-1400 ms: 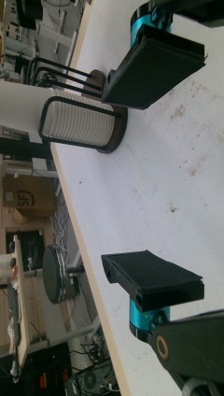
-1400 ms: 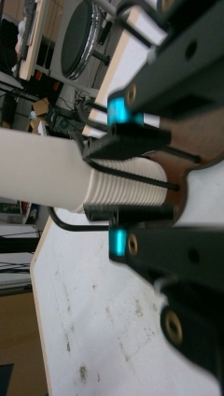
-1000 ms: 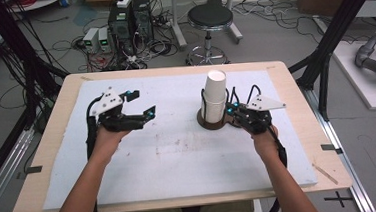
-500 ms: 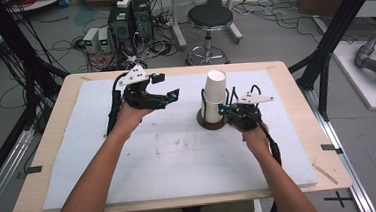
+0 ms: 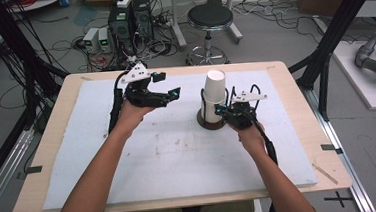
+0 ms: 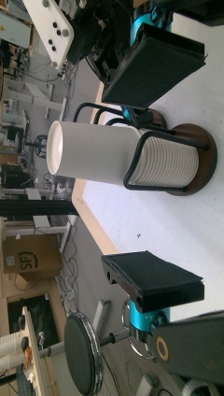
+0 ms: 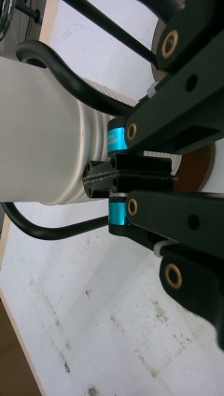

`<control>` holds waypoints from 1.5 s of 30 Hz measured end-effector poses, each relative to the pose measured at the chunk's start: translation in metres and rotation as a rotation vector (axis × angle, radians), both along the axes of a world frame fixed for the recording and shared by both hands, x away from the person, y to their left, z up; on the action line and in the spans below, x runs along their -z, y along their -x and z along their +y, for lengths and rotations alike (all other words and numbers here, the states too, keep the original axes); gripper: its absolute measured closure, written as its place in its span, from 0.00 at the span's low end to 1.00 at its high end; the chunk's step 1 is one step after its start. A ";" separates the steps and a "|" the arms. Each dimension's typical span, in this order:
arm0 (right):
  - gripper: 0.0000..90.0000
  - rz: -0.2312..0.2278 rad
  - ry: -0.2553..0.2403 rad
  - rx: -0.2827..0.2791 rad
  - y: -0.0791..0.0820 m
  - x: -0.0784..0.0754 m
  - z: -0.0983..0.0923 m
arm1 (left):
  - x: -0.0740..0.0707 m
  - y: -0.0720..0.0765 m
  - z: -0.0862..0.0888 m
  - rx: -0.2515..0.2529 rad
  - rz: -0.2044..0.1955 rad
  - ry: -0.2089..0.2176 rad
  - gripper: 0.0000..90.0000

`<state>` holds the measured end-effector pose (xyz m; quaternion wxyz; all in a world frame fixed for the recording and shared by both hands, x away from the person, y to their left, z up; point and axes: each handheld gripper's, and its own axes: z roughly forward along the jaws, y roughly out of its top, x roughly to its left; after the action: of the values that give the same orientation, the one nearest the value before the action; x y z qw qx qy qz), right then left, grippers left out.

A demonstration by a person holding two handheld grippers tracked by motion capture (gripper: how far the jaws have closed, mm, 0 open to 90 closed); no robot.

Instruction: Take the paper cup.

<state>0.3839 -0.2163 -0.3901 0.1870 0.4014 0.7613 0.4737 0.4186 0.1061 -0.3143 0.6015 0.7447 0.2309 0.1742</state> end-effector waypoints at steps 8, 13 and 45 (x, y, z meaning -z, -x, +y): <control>1.00 0.027 0.007 0.028 -0.001 0.001 -0.001 | 0.001 -0.003 0.000 -0.017 0.004 -0.003 0.21; 1.00 0.004 0.002 0.017 0.001 -0.001 0.001 | -0.004 -0.006 -0.008 -0.006 0.000 0.002 0.21; 1.00 0.015 -0.018 0.009 -0.003 0.000 0.000 | -0.022 -0.054 -0.114 0.111 0.049 -0.086 0.21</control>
<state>0.3865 -0.2167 -0.3901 0.1797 0.4099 0.7567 0.4765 0.4723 -0.0077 -0.2922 0.5720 0.7854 0.1963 0.1323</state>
